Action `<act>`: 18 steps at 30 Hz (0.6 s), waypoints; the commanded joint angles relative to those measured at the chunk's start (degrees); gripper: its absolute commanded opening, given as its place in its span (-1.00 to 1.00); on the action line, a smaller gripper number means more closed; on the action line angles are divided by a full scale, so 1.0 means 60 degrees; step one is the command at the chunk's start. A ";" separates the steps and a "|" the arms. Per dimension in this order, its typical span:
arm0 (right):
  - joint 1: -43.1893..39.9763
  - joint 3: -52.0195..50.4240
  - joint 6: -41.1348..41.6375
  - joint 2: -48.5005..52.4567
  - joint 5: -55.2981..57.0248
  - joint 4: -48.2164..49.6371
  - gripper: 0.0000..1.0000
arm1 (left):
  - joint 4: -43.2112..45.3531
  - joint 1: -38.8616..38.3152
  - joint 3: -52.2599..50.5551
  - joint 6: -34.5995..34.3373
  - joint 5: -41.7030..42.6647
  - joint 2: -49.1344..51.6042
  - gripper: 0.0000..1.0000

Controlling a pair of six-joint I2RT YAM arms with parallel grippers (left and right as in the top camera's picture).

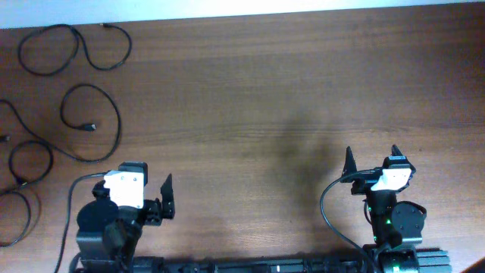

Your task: Untangle cables

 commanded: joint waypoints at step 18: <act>-0.0036 -0.0073 0.0007 -0.0091 0.0080 -0.0036 0.97 | 0.6517 0.0168 -0.5424 0.0291 0.0492 -0.2495 0.97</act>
